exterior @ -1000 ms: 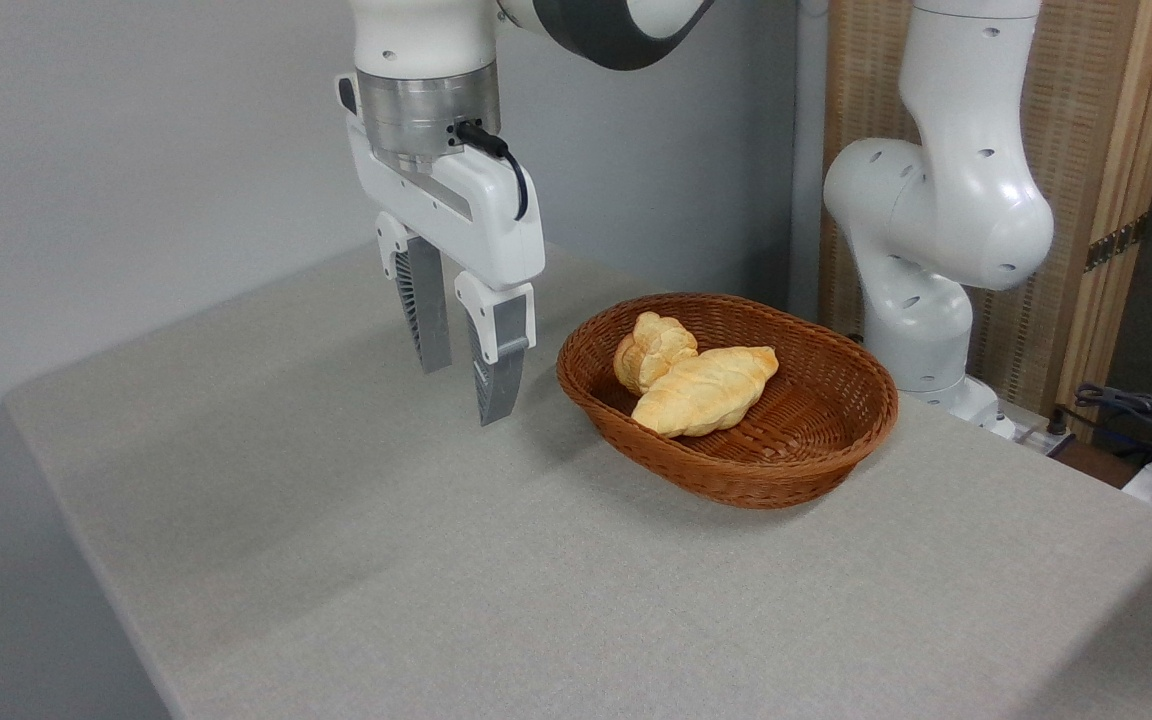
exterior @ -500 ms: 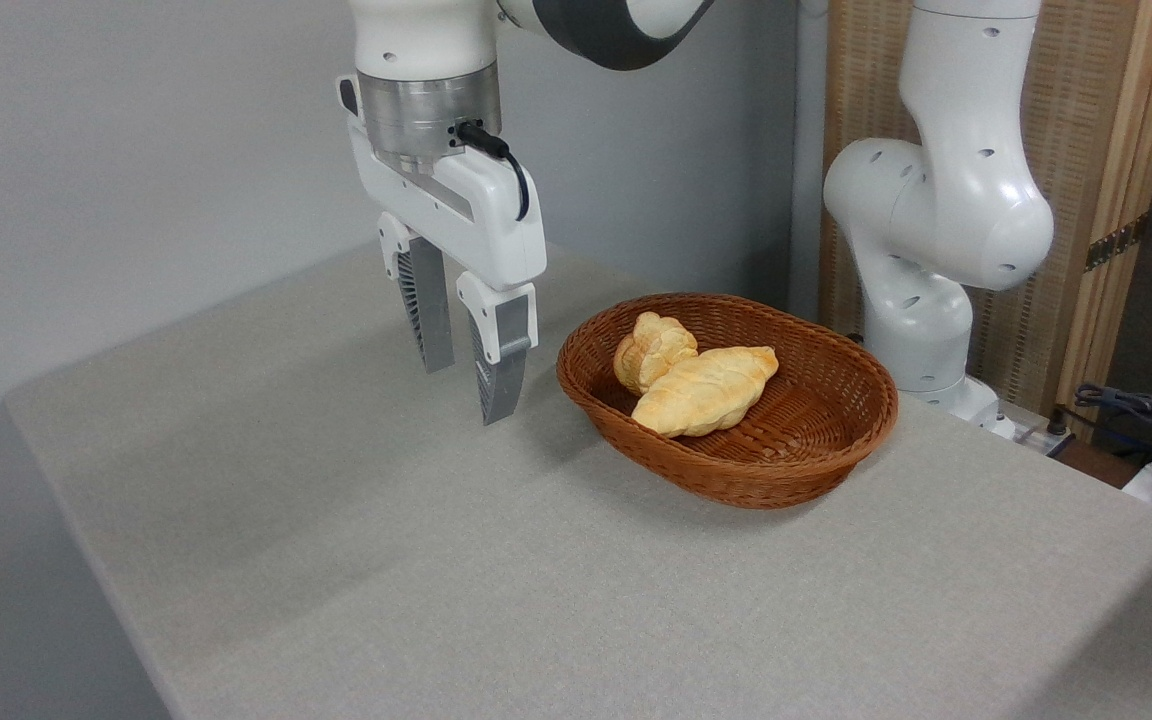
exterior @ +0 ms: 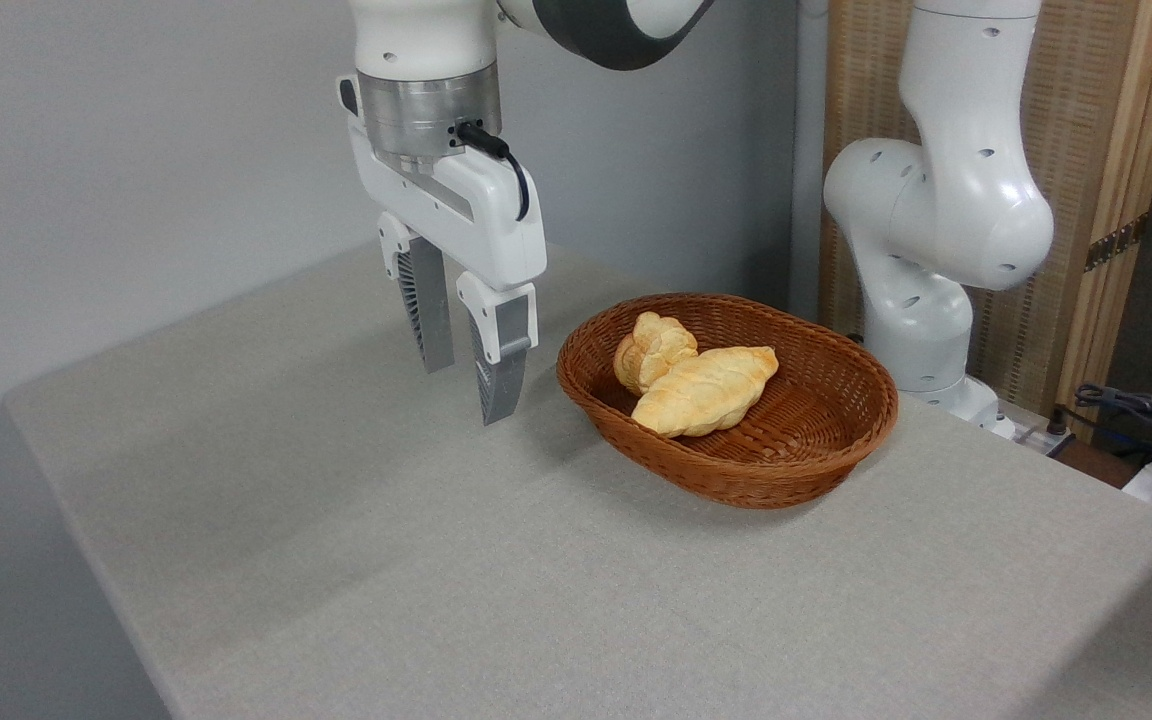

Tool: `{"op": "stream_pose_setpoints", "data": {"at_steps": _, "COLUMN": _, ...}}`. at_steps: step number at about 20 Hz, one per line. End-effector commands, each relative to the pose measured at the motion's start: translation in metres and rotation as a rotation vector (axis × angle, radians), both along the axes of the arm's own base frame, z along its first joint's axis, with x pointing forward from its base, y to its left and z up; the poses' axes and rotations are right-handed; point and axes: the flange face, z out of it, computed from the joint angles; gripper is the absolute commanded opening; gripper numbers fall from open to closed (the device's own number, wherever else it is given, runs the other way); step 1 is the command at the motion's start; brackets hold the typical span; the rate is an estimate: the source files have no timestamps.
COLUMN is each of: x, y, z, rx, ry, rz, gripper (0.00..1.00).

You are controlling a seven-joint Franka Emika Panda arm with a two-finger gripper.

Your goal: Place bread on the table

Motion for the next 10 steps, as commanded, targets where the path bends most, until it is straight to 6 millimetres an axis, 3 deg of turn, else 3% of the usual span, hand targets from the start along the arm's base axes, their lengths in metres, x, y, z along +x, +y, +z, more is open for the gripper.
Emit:
{"op": "stream_pose_setpoints", "data": {"at_steps": 1, "x": 0.001, "y": 0.0002, "z": 0.0032, "rx": -0.007, "ry": 0.018, "rz": 0.006, "gripper": 1.0}}
{"op": "stream_pose_setpoints", "data": {"at_steps": 10, "x": 0.0012, "y": 0.0002, "z": 0.0034, "rx": -0.007, "ry": 0.016, "rz": 0.01, "gripper": 1.0}}
